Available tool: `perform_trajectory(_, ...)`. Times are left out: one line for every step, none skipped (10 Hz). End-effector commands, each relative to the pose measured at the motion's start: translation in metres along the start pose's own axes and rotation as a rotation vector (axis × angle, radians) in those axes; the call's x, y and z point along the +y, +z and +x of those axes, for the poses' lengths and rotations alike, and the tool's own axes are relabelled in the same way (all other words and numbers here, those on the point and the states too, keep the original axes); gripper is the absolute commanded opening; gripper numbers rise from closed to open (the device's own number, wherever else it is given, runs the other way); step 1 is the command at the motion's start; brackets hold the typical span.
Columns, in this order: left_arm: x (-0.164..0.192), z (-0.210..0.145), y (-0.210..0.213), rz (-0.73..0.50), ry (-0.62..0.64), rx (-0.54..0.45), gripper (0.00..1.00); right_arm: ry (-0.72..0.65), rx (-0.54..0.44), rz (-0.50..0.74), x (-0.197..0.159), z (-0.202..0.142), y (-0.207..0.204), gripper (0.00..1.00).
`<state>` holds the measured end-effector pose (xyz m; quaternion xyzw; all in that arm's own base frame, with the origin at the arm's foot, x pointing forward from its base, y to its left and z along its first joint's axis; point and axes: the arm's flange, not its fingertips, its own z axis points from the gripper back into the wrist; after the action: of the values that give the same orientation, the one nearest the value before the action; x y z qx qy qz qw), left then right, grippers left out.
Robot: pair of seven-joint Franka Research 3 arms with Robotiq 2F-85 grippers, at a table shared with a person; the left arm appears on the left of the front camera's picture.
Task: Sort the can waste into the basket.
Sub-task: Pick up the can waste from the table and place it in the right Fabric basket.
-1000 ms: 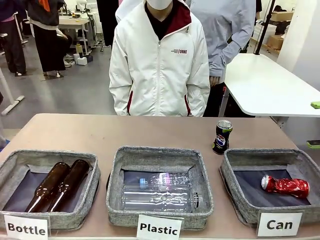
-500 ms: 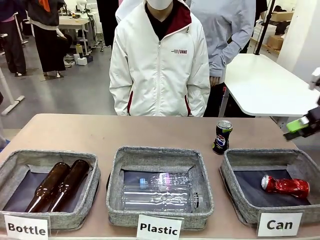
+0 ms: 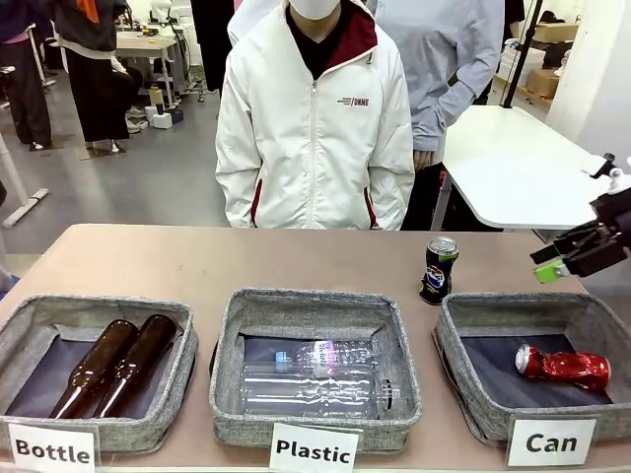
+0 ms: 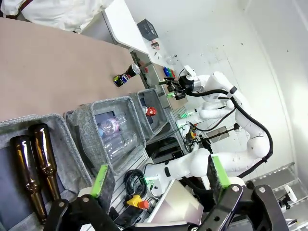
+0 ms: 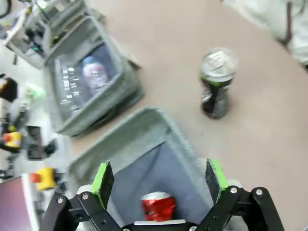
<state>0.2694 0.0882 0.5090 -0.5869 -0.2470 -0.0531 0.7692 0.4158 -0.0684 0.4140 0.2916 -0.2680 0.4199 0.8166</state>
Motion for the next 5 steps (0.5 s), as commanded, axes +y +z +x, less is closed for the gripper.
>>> perform_trajectory(-0.003,0.001,-0.001,-0.016,-0.010,-0.008,1.00,0.095,-0.084,-0.108,-0.006,-0.006,-0.023,1.00)
perform_trajectory(-0.003,0.001,-0.001,-0.016,-0.010,-0.008,1.00,0.042,-0.124,-0.096,-0.001,-0.005,-0.017,1.00)
perform_trajectory(-0.003,0.001,-0.001,-0.016,-0.010,-0.008,1.00,0.044,-0.025,-0.058,-0.004,-0.002,-0.007,1.00)
perform_trajectory(-0.003,0.001,-0.001,-0.016,-0.010,-0.008,1.00,0.044,-0.025,-0.058,-0.004,-0.002,-0.007,1.00)
perform_trajectory(-0.003,0.001,-0.001,-0.016,-0.010,-0.008,1.00,0.044,-0.025,-0.058,-0.004,-0.002,-0.007,1.00)
